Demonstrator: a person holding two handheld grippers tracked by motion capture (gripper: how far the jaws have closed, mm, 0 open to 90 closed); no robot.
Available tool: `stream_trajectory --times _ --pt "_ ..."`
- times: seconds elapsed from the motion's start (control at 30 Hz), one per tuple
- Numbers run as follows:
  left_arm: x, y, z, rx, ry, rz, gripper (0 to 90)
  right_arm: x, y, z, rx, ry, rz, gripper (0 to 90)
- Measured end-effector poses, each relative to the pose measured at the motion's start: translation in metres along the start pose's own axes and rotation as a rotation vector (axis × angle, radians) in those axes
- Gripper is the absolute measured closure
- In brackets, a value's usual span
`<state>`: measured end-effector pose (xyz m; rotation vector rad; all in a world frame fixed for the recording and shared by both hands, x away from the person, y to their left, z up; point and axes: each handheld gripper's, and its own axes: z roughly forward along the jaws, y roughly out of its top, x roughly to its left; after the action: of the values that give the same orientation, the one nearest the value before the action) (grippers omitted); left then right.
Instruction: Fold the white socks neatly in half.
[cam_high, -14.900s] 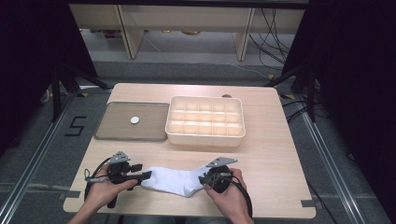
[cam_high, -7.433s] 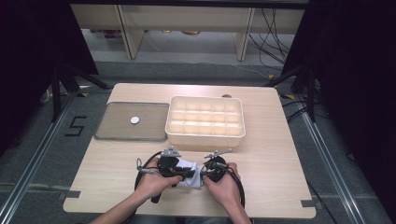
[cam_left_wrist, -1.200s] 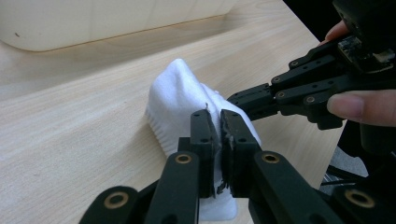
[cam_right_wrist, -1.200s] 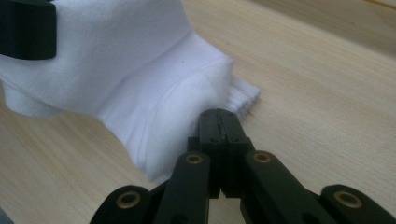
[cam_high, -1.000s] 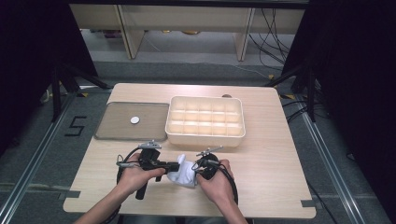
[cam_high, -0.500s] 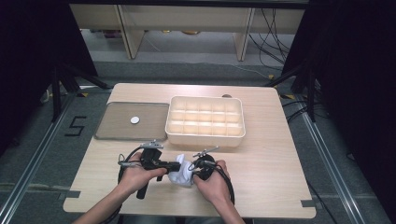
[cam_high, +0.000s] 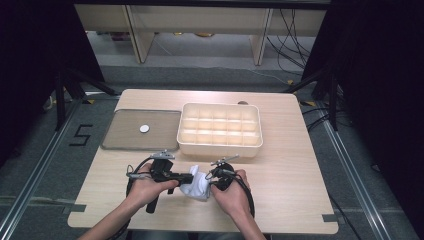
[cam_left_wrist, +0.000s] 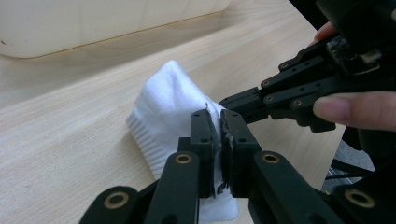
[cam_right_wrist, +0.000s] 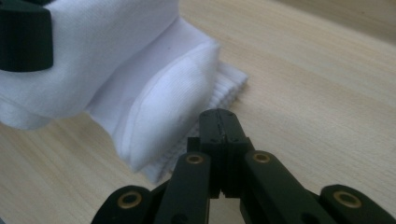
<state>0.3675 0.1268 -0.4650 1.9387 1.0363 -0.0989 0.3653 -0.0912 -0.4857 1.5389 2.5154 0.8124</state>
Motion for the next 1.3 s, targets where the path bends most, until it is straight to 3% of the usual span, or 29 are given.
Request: stream_trajectory --times 0.07,0.3,0.33,0.5,0.53,0.63,1.17,1.27,1.3 --pt "0.0 0.0 0.0 0.001 0.001 0.003 83.6 0.001 0.0 0.0 0.025 -0.013 -0.007 90.0" --pt "0.0 0.001 0.0 -0.001 0.002 0.005 83.6 0.005 -0.002 0.004 0.01 -0.002 -0.001 90.0" --pt "0.0 0.001 0.001 -0.002 0.003 0.001 83.6 0.004 -0.002 0.004 0.018 -0.01 -0.024 90.0" --pt "0.001 0.001 0.001 0.001 -0.005 0.0 83.5 0.008 -0.002 0.006 0.007 0.001 -0.006 90.0" --pt "0.001 0.001 0.001 0.001 -0.005 0.0 83.6 0.007 -0.002 0.005 0.018 -0.009 -0.023 90.0" --pt "0.001 0.001 0.001 0.001 0.001 0.0 83.6 0.011 -0.001 0.004 0.026 0.003 -0.002 90.0" --pt "-0.002 0.0 0.004 0.008 0.01 0.009 83.6 0.016 0.0 0.009 0.014 -0.003 -0.032 89.8" --pt "-0.002 0.0 0.004 0.016 0.023 0.013 83.5 0.019 0.0 0.01 0.012 0.004 -0.012 89.8" --pt "-0.001 -0.001 0.005 0.011 0.01 0.008 83.5 0.019 0.0 0.01 0.016 0.004 -0.011 89.7"
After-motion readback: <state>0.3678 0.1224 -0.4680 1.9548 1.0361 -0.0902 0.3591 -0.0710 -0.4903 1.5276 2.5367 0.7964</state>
